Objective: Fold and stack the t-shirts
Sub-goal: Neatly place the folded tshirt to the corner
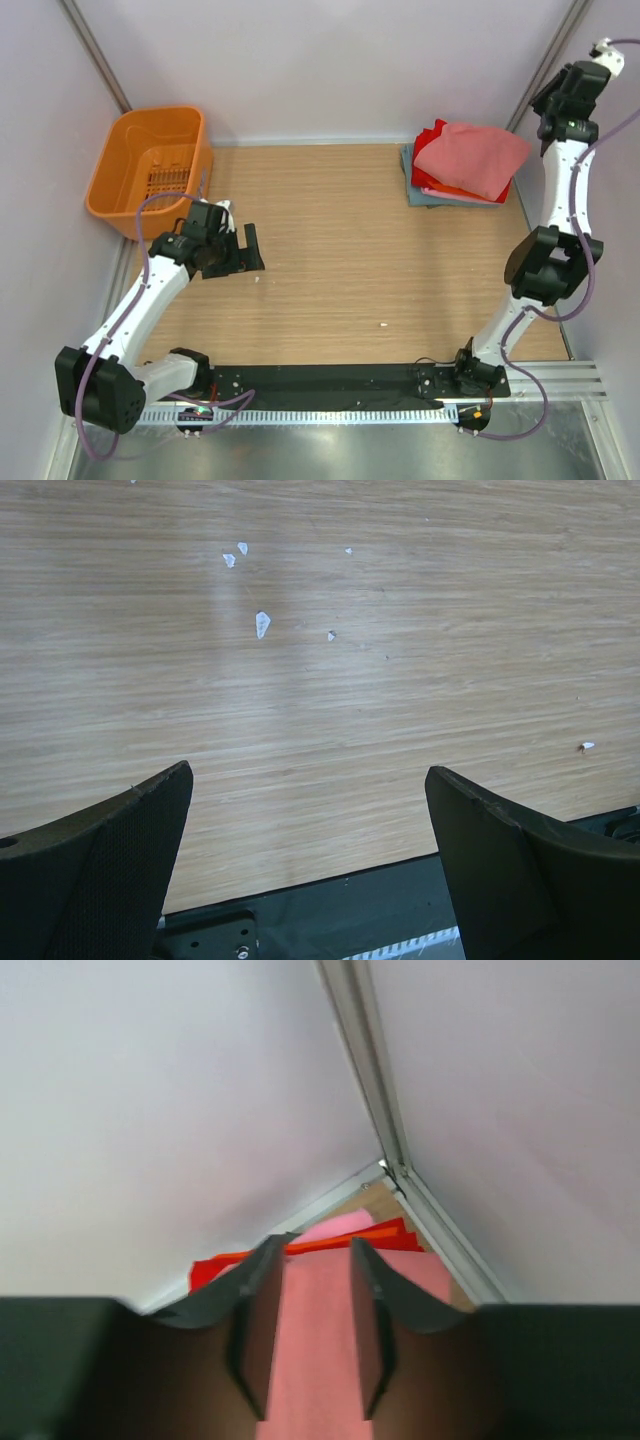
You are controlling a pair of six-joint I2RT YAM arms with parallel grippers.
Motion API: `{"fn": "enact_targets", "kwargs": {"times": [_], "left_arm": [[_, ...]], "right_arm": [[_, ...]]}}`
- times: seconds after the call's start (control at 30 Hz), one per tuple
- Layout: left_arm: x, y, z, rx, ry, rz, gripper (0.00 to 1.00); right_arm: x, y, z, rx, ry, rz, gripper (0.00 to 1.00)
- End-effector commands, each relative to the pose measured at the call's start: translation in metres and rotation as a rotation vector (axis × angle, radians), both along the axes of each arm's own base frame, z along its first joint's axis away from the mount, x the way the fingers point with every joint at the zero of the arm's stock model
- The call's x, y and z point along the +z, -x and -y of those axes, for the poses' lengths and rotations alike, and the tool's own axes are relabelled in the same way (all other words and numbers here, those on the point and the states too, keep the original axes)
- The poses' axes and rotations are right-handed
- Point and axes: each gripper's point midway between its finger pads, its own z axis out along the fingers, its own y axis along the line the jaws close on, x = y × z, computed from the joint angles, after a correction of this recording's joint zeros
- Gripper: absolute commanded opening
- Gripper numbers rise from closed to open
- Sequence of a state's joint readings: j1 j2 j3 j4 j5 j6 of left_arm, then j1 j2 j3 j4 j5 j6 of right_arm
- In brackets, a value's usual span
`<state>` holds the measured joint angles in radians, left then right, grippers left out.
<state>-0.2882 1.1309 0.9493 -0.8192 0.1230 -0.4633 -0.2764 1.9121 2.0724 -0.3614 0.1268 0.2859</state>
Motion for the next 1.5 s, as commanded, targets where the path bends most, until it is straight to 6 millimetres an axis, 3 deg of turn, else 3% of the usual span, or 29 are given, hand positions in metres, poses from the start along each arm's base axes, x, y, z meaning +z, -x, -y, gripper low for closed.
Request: {"fn": "enact_targets", "kwargs": {"times": [0.0,0.1,0.17,0.2,0.23,0.3,0.37,0.57,0.7,0.83,0.87,0.93,1.0,1.03,1.07,1.1,1.13,1.27,1.4,1.43,1.47], "left_arm": [[0.003,-0.003,0.0,-0.001,-0.002,0.031,1.0],[0.003,-0.002,0.0,0.0,-0.004,0.031,1.0],[0.003,-0.003,0.0,0.0,-0.004,0.029,1.0],[0.002,-0.002,0.001,-0.004,-0.002,0.025,1.0],[0.002,-0.003,0.001,-0.005,-0.003,0.024,1.0],[0.0,-0.002,0.001,-0.006,-0.004,0.015,1.0],[-0.001,-0.003,0.002,-0.01,-0.004,0.014,1.0],[-0.003,-0.003,0.002,-0.009,-0.008,0.004,1.0],[-0.008,-0.004,0.0,-0.004,-0.019,-0.012,1.0],[-0.011,-0.004,0.0,-0.003,-0.025,-0.025,1.0],[-0.011,-0.004,0.0,-0.004,-0.024,-0.025,1.0],[-0.012,-0.004,0.0,-0.003,-0.026,-0.028,1.0],[-0.011,-0.004,0.0,-0.004,-0.026,-0.026,1.0],[-0.011,-0.004,0.0,-0.003,-0.028,-0.026,1.0],[-0.009,-0.004,-0.001,0.0,-0.025,-0.019,1.0],[-0.008,-0.004,-0.001,0.0,-0.024,-0.016,1.0],[-0.008,-0.004,-0.001,0.002,-0.025,-0.011,1.0],[-0.005,-0.004,-0.001,0.002,-0.024,0.002,1.0],[-0.002,-0.004,-0.001,0.003,-0.021,0.014,0.99],[-0.002,-0.003,-0.001,0.003,-0.022,0.012,1.0],[-0.002,-0.004,-0.001,0.005,-0.021,0.015,1.0]], "right_arm": [[-0.072,-0.012,-0.015,0.14,-0.199,-0.077,0.33],[-0.085,-0.024,-0.032,0.311,-0.291,-0.071,0.27],[-0.111,-0.038,-0.046,0.414,-0.358,-0.107,0.24],[-0.099,-0.042,-0.063,0.526,-0.384,-0.08,0.23],[-0.119,-0.05,-0.067,0.563,-0.429,-0.104,0.22],[-0.121,-0.055,-0.075,0.614,-0.465,-0.094,0.22],[-0.145,-0.062,-0.071,0.603,-0.484,-0.119,0.21],[-0.192,-0.087,-0.045,0.57,-0.495,-0.119,0.21],[-0.198,-0.101,-0.022,0.54,-0.495,-0.066,0.21],[-0.181,-0.114,-0.006,0.554,-0.463,0.04,0.27],[-0.168,-0.118,-0.001,0.549,-0.437,0.068,0.28],[-0.165,-0.121,0.002,0.541,-0.432,0.074,0.3],[-0.15,-0.121,-0.001,0.553,-0.416,0.101,0.33],[-0.116,-0.117,-0.003,0.568,-0.371,0.155,0.38],[-0.119,-0.113,-0.005,0.557,-0.381,0.145,0.41],[-0.097,-0.11,-0.007,0.568,-0.347,0.19,0.45],[-0.055,-0.102,-0.011,0.586,-0.296,0.269,0.51],[-0.004,-0.082,-0.03,0.647,-0.346,0.374,0.58],[0.006,-0.07,-0.05,0.727,-0.405,0.386,0.5],[-0.012,-0.07,-0.059,0.736,-0.436,0.355,0.47],[-0.009,-0.066,-0.065,0.742,-0.432,0.353,0.44]]}}
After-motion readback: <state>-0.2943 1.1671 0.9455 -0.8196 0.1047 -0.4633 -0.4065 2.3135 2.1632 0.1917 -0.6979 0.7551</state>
